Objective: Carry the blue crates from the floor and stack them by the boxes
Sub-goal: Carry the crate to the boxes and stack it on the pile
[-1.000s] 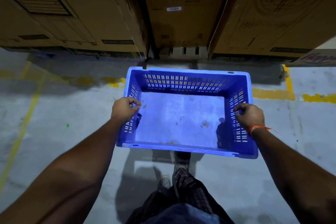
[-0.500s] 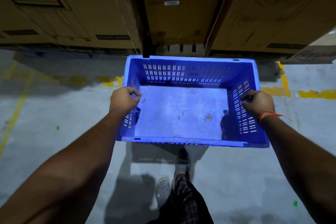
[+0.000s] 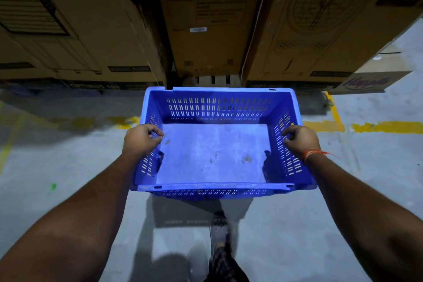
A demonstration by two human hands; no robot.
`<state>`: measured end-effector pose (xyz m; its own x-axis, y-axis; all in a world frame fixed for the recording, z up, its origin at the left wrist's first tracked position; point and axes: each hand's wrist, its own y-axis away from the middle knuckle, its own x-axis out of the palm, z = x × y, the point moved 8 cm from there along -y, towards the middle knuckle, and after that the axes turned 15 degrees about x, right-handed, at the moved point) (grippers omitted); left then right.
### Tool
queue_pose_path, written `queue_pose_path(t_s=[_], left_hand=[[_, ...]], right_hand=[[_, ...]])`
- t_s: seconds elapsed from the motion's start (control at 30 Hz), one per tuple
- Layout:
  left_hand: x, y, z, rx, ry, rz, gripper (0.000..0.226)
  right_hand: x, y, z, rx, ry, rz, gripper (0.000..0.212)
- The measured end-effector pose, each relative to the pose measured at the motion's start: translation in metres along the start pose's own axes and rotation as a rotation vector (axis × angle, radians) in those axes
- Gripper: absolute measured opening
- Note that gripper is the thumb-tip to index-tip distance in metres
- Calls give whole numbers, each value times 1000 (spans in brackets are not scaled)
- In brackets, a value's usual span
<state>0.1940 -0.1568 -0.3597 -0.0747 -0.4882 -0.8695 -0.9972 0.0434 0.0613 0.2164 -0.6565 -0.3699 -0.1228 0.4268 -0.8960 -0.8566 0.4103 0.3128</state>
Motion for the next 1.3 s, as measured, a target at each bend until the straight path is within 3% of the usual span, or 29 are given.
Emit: queue_pose_path(t_s=[1.3], left_hand=[[6, 1, -4, 17, -132, -53, 6]], right_hand=[[-8, -4, 7, -86, -11, -69, 17]])
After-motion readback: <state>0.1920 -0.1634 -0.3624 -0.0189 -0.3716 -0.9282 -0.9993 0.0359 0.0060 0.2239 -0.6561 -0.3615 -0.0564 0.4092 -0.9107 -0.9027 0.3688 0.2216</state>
